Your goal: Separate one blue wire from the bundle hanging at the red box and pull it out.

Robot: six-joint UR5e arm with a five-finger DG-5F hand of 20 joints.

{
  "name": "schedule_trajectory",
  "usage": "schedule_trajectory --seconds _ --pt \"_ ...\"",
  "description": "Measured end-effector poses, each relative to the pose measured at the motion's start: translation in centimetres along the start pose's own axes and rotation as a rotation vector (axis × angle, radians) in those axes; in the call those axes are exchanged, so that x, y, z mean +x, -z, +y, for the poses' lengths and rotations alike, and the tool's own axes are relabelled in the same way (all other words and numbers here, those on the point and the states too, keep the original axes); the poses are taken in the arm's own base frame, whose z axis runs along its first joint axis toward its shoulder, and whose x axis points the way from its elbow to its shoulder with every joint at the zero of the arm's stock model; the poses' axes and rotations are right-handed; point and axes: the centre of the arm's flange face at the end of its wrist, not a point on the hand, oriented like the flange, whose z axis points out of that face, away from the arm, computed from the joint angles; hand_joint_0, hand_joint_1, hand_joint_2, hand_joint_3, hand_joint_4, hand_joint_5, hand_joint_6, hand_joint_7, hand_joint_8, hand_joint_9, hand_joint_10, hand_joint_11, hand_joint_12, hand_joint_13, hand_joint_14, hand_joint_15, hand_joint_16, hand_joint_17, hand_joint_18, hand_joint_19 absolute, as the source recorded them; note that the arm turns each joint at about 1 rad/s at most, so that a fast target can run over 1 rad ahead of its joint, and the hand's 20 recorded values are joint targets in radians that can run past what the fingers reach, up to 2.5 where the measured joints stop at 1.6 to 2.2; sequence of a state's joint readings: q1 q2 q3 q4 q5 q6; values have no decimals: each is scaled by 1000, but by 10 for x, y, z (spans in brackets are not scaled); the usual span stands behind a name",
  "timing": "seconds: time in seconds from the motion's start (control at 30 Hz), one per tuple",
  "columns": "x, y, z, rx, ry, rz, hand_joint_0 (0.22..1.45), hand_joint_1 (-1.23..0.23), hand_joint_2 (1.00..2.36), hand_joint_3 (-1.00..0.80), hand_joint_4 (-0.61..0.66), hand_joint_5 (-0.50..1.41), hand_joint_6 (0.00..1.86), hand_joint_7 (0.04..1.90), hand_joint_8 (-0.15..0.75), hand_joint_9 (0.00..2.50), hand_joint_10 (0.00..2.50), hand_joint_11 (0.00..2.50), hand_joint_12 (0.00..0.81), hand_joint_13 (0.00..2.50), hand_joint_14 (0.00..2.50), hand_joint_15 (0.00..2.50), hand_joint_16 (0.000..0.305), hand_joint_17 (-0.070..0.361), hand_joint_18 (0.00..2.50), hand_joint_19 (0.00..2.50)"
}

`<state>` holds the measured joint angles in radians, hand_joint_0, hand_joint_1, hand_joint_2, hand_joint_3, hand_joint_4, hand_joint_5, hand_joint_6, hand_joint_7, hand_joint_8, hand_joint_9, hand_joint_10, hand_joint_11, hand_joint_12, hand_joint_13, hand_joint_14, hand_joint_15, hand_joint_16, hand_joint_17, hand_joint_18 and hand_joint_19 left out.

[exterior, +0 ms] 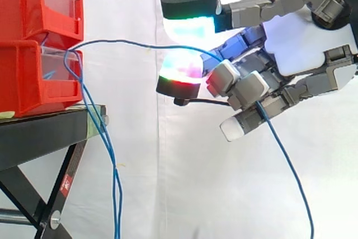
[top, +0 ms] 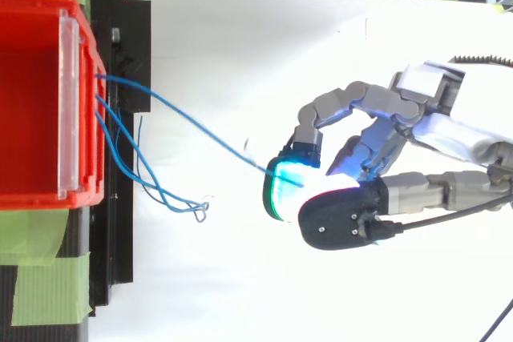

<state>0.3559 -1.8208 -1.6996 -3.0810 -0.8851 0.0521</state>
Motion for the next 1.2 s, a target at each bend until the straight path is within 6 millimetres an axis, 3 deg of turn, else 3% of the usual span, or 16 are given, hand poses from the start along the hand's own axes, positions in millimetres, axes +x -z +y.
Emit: schedule_trajectory --seconds 0.27,0.73,1.2 --pt "0 0 0 2 2 0 506 -662 1004 -433 208 -189 846 1010 399 1169 20 1206 446 1362 24 1168 61 138 806 602" --pt "-1 1 -1 9 5 0 589 -693 1018 -221 157 -182 870 1055 377 1195 20 1240 414 1360 26 1167 55 125 803 617" --pt "-1 1 -1 13 6 -1 603 -741 1016 -93 55 -165 888 1038 402 1232 18 1227 461 1390 23 1154 61 137 855 558"
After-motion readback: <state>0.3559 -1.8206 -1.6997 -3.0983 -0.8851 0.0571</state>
